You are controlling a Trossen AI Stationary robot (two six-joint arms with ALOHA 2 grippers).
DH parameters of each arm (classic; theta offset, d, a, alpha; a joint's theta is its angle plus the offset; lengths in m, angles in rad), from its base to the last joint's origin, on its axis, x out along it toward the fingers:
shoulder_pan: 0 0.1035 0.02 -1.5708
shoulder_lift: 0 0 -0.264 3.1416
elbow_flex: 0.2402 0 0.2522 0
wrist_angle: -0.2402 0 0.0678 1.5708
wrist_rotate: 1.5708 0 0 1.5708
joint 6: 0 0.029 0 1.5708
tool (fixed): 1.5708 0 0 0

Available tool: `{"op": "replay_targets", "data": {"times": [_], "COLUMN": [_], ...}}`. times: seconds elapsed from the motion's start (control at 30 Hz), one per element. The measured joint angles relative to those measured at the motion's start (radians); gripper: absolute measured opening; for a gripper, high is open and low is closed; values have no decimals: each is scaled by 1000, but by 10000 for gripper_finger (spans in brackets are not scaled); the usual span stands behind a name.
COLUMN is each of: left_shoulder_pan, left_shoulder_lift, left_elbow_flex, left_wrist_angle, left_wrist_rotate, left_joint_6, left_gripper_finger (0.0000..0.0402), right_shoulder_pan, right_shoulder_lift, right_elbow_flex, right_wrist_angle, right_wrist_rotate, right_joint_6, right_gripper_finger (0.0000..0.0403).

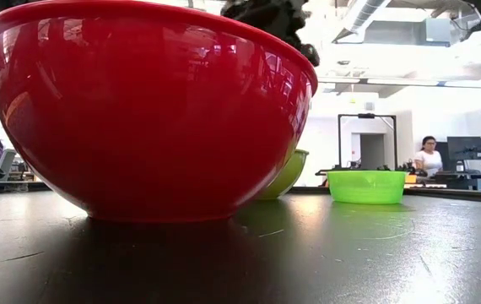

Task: Nest bowls inside each other
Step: Stack the green bowl on top of the orange bowl

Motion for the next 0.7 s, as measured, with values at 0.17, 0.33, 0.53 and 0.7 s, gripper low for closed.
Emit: {"op": "replay_targets", "data": {"times": [0.17,0.33,0.53,0.7], "left_shoulder_pan": [0,0,0,0], "left_shoulder_lift": [0,0,0,0], "left_elbow_flex": [0,0,0,0], "left_wrist_angle": [0,3,0,-8], "left_wrist_rotate": [-1,-2,-2,3], "left_joint_6": [3,-9,-28,-43], "left_gripper_finger": [240,240,240,240], "right_shoulder_pan": [-51,-168,-328,-433], "right_shoulder_lift": [-87,-110,-61,-47], "right_elbow_flex": [0,-1,-77,-205], "right_wrist_angle": [-19,-16,60,183], "right_wrist_rotate": [129,238,261,248], "right_joint_6": [-23,-77,-178,-252], "right_gripper_finger": [182,186,214,235]}}
